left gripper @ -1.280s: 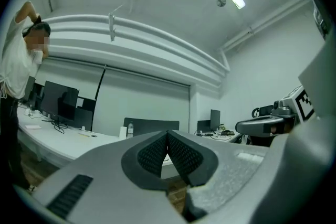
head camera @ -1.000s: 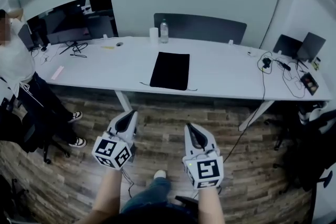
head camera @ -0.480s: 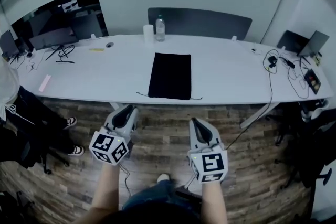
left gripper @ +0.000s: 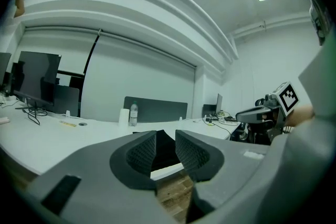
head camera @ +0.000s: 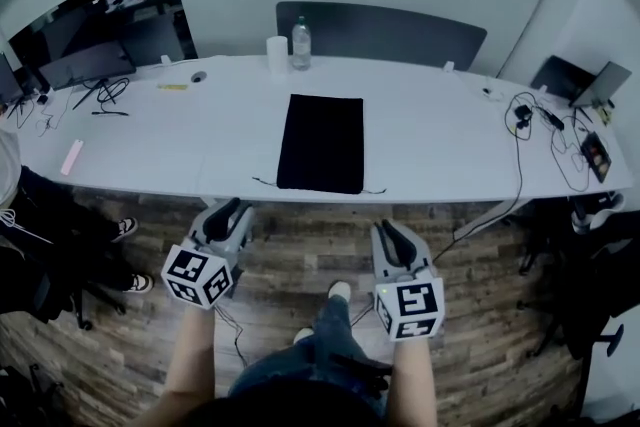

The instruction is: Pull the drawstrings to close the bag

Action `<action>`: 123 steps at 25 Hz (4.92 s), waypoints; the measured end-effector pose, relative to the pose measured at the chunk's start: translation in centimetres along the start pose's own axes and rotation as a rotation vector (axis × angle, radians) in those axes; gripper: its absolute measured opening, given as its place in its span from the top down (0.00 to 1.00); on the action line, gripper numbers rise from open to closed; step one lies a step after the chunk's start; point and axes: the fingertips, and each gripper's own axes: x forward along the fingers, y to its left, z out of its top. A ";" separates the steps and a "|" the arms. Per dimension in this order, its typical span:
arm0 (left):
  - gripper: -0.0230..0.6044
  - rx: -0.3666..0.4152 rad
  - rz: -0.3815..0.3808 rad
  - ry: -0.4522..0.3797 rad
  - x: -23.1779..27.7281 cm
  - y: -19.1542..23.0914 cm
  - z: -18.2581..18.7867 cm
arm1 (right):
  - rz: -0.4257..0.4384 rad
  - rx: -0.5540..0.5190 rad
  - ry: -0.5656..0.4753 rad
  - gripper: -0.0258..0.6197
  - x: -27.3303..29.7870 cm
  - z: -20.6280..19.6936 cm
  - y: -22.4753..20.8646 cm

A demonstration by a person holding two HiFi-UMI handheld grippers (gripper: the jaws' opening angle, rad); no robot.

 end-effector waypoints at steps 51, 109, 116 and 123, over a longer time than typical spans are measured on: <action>0.70 0.407 -0.466 0.948 17.1 12.2 -19.8 | 0.552 -0.269 0.730 0.75 19.4 -20.7 -11.5; 0.94 0.319 0.125 0.298 25.1 15.4 2.4 | -0.138 -0.042 0.173 0.95 22.5 1.0 -20.8; 0.94 0.277 0.225 0.239 25.4 16.5 4.8 | -0.237 -0.026 0.126 0.95 23.4 3.4 -22.8; 0.94 0.265 0.259 0.224 25.5 17.6 6.1 | -0.271 -0.042 0.111 0.95 23.8 4.5 -24.2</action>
